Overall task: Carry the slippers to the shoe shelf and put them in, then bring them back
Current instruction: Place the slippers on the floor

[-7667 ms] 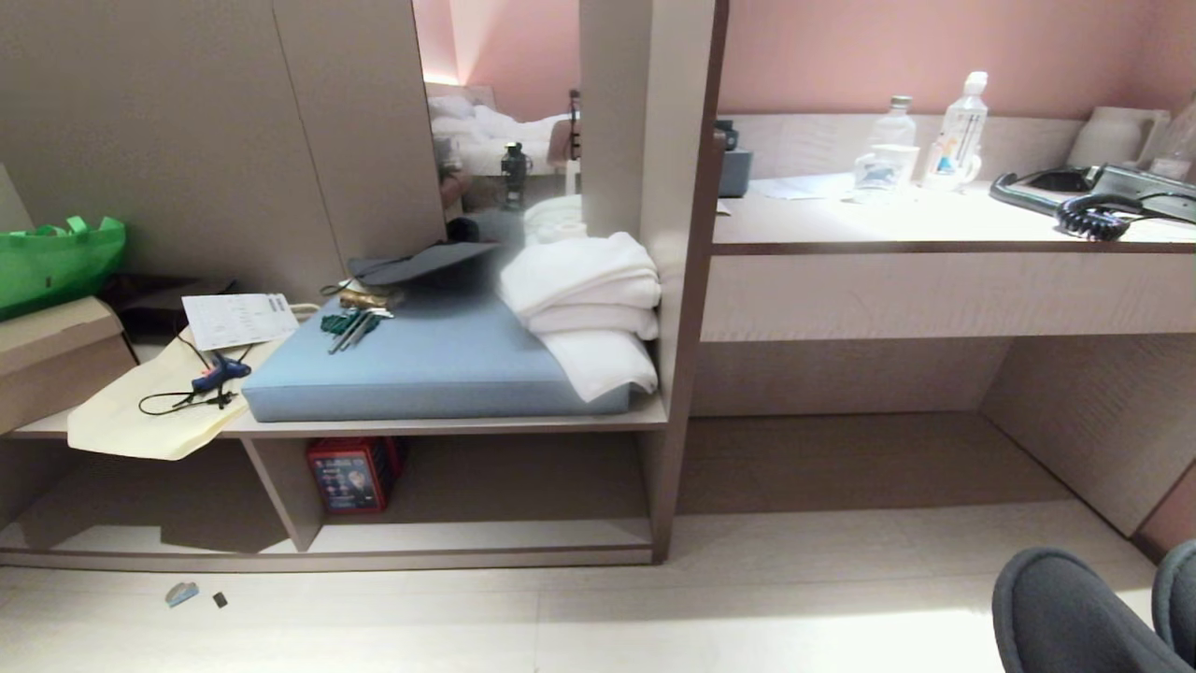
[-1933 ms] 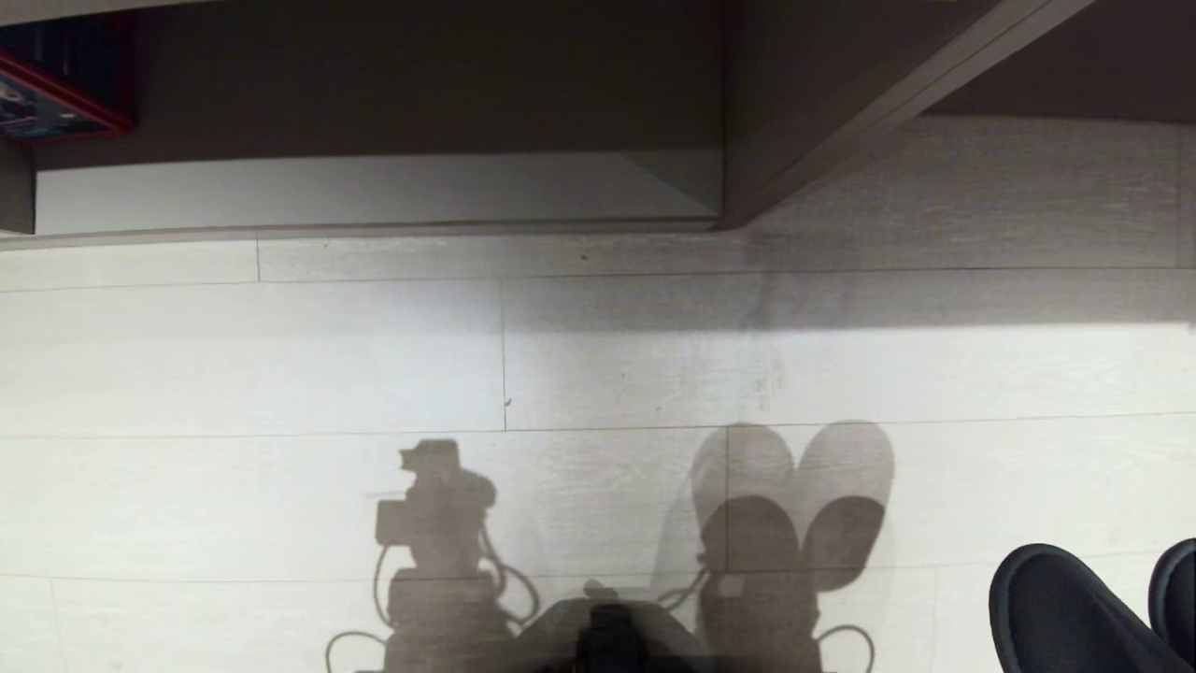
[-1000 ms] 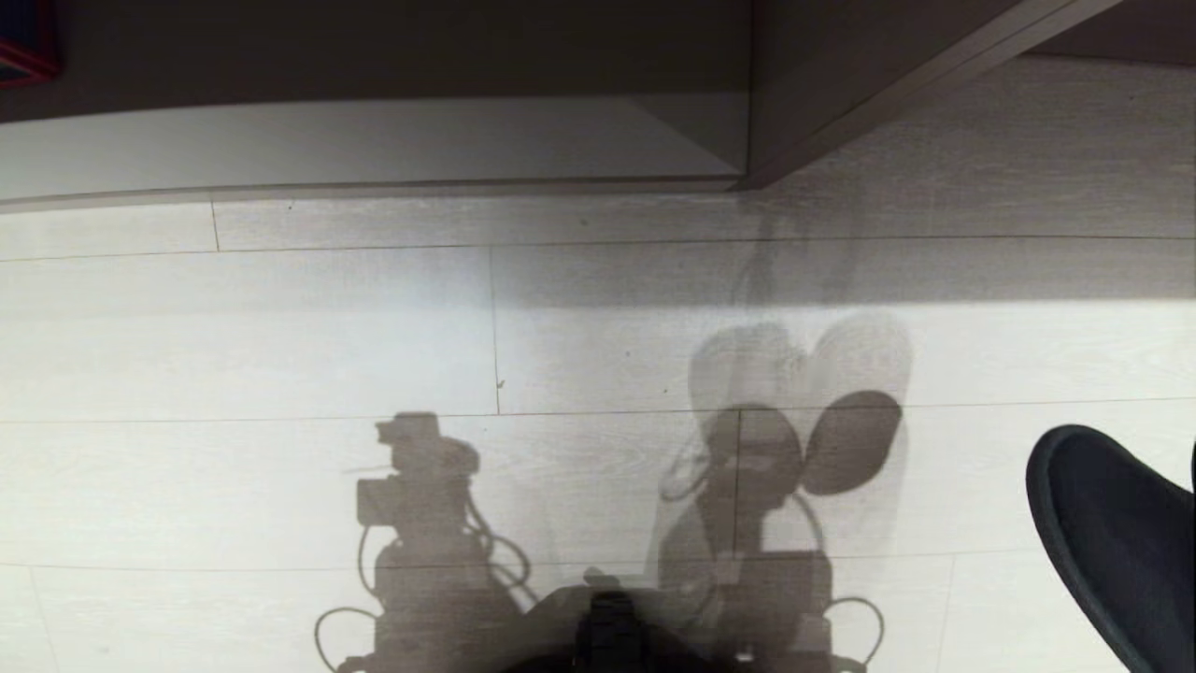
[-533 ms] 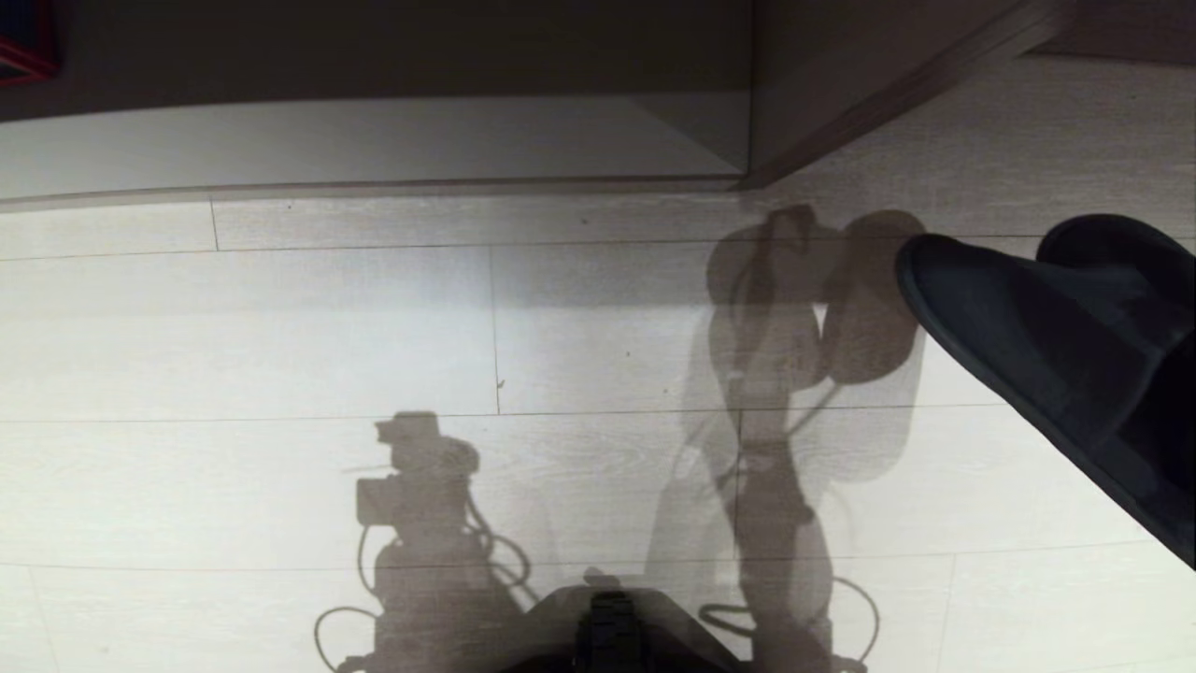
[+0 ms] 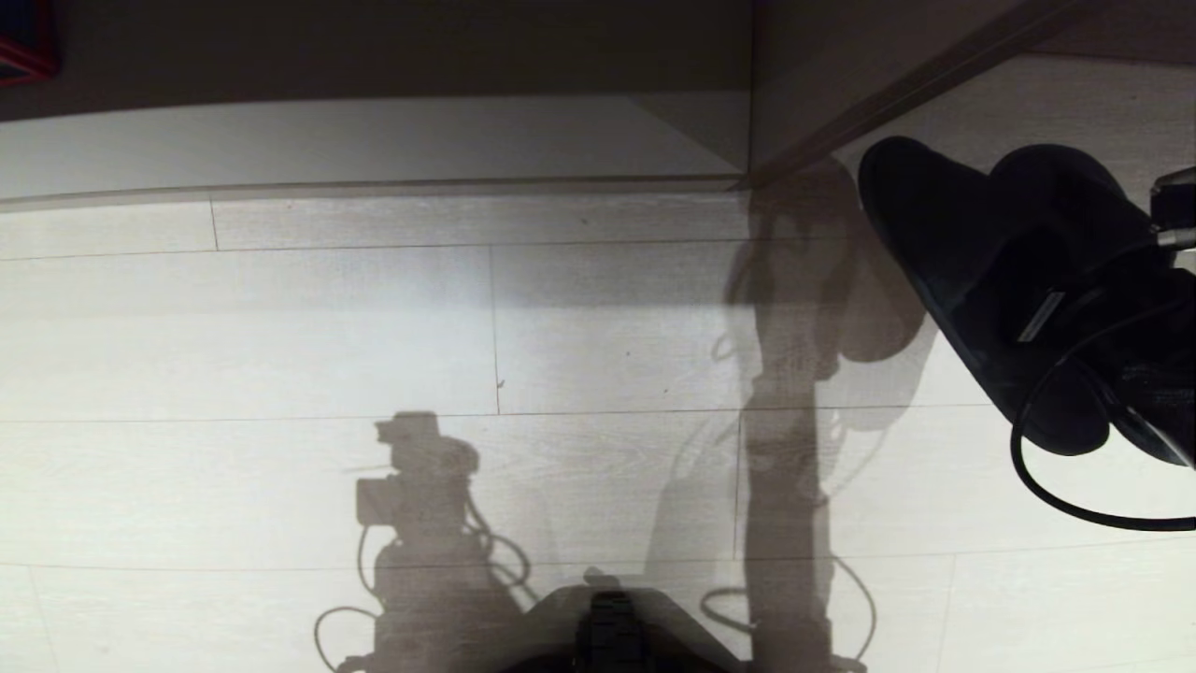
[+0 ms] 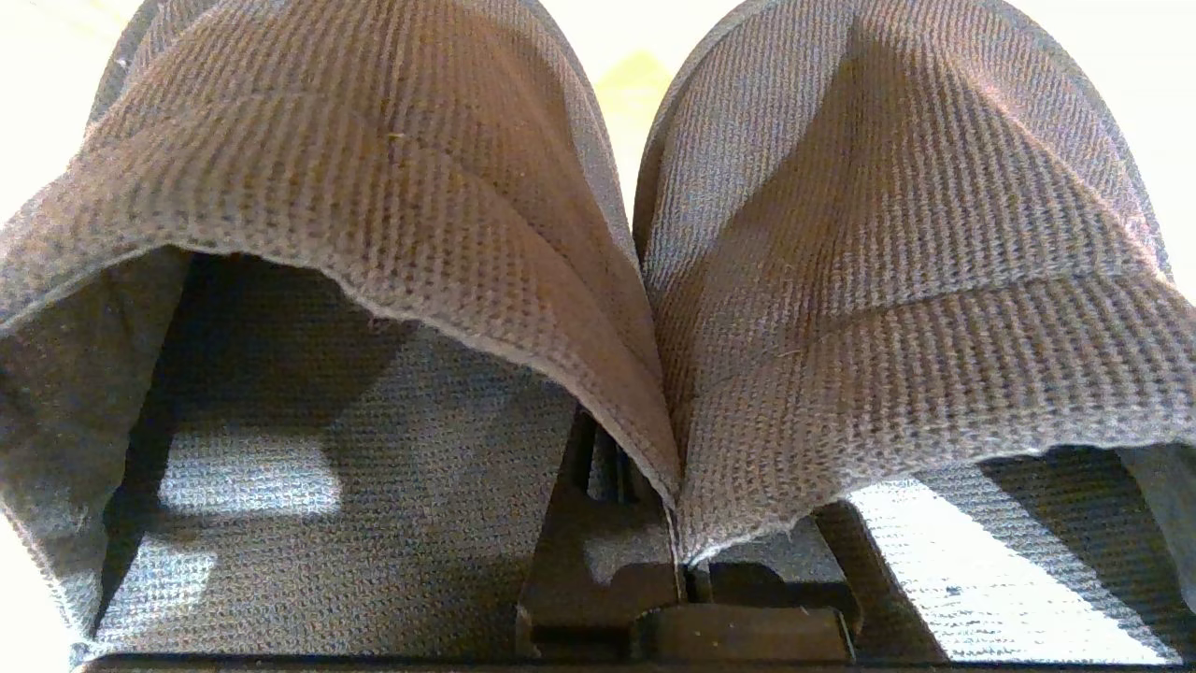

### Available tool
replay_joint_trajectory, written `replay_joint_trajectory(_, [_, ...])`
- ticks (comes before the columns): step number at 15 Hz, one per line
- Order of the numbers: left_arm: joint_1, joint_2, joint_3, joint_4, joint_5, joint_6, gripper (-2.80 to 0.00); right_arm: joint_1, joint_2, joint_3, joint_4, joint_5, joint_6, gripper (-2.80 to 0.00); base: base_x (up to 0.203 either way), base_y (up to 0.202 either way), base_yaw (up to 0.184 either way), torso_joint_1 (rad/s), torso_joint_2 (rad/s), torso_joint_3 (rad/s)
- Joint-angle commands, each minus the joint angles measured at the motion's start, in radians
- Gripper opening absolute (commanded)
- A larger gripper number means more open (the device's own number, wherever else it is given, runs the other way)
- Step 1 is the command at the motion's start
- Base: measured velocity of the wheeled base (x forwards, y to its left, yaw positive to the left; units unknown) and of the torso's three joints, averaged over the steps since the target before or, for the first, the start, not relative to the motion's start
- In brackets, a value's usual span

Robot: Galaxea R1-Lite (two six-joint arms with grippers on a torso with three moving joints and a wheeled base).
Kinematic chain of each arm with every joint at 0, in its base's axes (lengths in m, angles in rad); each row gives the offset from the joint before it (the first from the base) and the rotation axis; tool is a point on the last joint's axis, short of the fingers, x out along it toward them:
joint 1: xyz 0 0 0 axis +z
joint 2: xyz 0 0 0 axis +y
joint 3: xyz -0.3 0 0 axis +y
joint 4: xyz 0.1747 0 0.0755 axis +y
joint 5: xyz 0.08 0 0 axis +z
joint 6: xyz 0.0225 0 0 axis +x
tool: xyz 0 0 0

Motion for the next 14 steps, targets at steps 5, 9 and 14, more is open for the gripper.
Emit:
replay_joint_trajectory(5, [0.001, 0.0, 0.0, -0.001, 0.0, 0.0, -2.8, 0.009, 0.198, 0.079, -0.217, -0.006, 0.007, -2.8, 0.0, 0.0, 0.0, 0.0, 0.0, 0.0])
replay_joint_trajectory(9, [0.0, -0.002, 0.0, -0.001, 0.0, 0.0, -2.8, 0.007, 0.278, 0.077, -0.342, 0.039, 0.0, -2.8, 0.0, 0.0, 0.0, 0.0, 0.0, 0.0])
replay_joint_trajectory(14, [0.001, 0.0, 0.0, -0.001, 0.0, 0.0, -2.8, -0.008, 0.315, 0.025, -0.397, 0.127, -0.028, -2.8, 0.0, 0.0, 0.0, 0.0, 0.0, 0.0])
